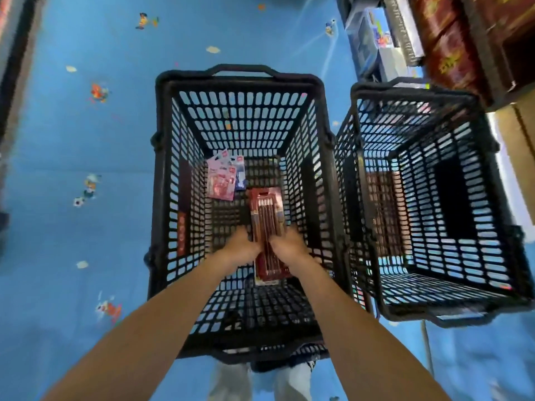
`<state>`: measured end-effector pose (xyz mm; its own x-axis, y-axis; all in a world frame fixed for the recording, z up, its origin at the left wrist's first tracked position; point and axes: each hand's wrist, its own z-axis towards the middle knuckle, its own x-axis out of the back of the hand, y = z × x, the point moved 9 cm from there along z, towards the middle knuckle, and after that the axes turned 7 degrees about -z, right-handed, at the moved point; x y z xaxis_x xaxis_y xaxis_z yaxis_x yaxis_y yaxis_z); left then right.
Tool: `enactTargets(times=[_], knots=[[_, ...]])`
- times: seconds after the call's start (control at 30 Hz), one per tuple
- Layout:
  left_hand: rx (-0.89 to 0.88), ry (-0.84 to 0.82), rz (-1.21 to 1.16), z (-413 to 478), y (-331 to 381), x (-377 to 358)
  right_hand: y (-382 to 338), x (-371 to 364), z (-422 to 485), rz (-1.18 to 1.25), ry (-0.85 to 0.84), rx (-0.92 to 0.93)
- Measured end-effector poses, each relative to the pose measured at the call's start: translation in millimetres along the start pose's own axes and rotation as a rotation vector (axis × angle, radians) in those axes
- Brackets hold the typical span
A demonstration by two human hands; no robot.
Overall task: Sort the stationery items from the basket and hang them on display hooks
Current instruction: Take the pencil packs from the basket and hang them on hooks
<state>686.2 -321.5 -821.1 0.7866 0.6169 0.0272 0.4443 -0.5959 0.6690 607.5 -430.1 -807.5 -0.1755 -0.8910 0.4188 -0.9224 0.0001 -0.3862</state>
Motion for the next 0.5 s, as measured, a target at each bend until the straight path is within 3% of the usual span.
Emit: enactTargets(times=[0.17, 0.5], knots=[[0.042, 0.012, 0.014, 11.5, -7.3, -9.5, 9.0, -9.5, 10.0, 0.022, -0.046, -0.011], [0.112, 0.157, -0.095, 1.9, -11.5, 5.8, 4.9, 5.0, -1.9, 0.066, 0.171, 0.039]])
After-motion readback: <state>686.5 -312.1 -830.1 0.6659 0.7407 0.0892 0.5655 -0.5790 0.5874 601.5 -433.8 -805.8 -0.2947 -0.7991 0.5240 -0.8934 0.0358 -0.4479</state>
